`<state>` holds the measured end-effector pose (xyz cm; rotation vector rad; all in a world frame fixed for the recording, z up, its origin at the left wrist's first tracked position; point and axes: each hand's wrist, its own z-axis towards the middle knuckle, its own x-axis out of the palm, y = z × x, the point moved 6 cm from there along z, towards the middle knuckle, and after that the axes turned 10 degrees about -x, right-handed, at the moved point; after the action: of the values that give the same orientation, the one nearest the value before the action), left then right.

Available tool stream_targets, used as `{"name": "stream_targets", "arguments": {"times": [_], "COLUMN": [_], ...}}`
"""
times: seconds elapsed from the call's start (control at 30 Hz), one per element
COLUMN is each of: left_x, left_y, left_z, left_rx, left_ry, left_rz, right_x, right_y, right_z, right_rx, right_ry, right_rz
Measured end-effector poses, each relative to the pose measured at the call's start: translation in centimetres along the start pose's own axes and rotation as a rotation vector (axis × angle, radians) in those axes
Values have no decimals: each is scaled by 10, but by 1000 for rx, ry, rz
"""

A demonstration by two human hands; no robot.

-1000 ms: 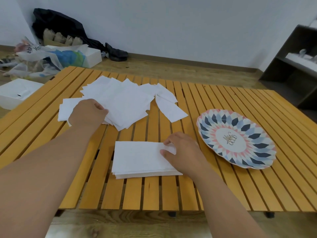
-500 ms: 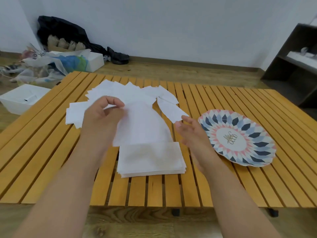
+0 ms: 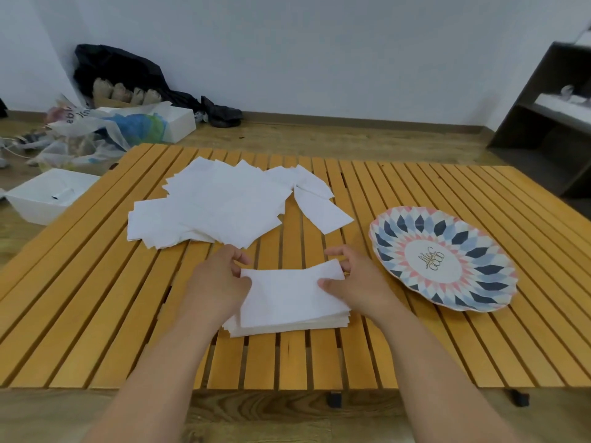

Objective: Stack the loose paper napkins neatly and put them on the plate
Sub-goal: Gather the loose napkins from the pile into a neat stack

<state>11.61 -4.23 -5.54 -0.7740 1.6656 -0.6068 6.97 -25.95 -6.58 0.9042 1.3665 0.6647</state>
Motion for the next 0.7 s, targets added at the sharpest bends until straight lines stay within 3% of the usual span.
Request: {"name": "stream_targets", "arguments": {"times": [0.3,0.5,0.7], "left_x": [-5,-7,16], "left_y": [0,-16,-9], "left_z": [9,25,66], "left_rx": [22,268,361], "left_ry": [-113,-333,-165], "left_rz": [216,320,661], "right_x": [12,13,14], "right_y": [1,10,11], "right_z": [2,-2,-3], "right_rx": [-73,-126,-143], "right_ry": [65,82,96], "right_rz": [-289,-430,-458]}}
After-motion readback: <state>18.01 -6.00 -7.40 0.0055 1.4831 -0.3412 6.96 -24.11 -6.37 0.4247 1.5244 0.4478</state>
